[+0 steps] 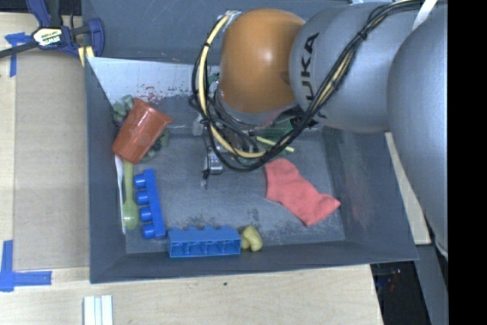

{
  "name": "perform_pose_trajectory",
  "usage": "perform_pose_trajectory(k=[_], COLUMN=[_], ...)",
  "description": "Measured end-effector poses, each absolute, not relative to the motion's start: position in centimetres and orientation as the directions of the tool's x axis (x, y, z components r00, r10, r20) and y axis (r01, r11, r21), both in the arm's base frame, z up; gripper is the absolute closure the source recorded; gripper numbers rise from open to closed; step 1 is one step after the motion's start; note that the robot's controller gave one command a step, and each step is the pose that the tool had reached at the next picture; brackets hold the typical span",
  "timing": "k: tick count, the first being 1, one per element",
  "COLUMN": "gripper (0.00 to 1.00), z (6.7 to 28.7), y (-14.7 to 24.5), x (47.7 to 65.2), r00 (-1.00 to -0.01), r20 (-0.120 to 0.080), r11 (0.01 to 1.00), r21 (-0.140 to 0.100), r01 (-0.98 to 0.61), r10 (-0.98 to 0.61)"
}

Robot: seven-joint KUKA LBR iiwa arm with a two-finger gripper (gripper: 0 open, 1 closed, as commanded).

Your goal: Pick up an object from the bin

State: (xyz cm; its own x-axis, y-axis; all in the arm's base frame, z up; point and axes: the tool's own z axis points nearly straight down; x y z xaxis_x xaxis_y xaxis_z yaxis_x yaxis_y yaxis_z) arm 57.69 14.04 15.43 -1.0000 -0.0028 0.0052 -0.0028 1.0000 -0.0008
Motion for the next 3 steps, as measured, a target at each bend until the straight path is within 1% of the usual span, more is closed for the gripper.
perform_pose_trajectory(k=[1, 2, 3], gripper=[0.00, 0.00, 0.00], z=[15.9, 15.7, 11.2], y=[14.0, 9.1, 3.4], x=[57.9, 59.1, 58.7], r00=[-1.000, -0.995, -0.993], r20=[-0.003, -0.005, -0.008], r11=[1.000, 0.995, 0.993], r21=[0.001, 0.001, 0.002], r01=[0.000, -0.100, -0.122], r10=[0.000, -0.100, -0.122])
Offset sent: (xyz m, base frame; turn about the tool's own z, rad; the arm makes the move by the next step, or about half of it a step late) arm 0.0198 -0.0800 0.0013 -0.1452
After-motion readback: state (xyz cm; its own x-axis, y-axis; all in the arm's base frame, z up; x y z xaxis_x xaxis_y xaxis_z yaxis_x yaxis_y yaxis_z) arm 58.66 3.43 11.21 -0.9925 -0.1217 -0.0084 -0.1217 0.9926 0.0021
